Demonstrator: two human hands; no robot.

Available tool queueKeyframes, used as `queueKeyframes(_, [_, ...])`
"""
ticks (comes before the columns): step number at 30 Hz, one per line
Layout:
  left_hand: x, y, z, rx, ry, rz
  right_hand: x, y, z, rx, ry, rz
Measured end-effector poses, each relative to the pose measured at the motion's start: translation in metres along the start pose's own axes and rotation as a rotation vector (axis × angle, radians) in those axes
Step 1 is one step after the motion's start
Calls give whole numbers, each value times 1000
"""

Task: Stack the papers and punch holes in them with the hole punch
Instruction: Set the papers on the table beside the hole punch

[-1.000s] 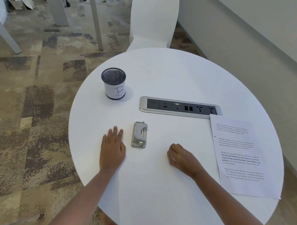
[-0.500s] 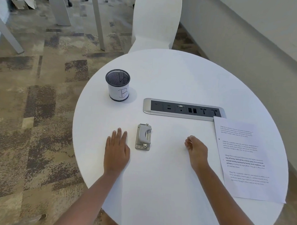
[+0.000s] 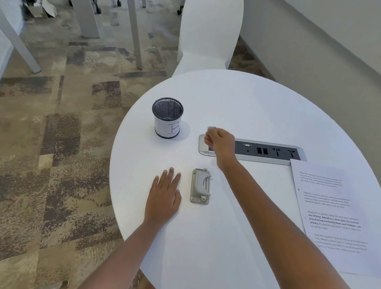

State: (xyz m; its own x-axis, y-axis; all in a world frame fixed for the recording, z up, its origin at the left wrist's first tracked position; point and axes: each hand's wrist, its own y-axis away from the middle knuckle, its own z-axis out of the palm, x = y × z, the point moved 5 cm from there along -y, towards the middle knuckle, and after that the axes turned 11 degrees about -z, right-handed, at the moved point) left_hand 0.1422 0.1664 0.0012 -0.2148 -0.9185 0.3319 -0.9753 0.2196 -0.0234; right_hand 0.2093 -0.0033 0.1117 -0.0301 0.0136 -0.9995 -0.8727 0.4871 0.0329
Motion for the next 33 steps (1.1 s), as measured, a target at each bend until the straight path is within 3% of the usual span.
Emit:
queueKeyframes(8, [0,1,1,-28,9,3,-46,-43,74,-162,448,-258])
queueKeyframes(17, [1,1,0,-44,11,1,-42,-64,95,-179,525,-271])
queueKeyframes(24, [1,1,1,-39,10,-2,-31,-43,64,-132,439,-193])
queueKeyframes(33, [2,1,1,-16,-17,-1,34,37,-50,1,402,15])
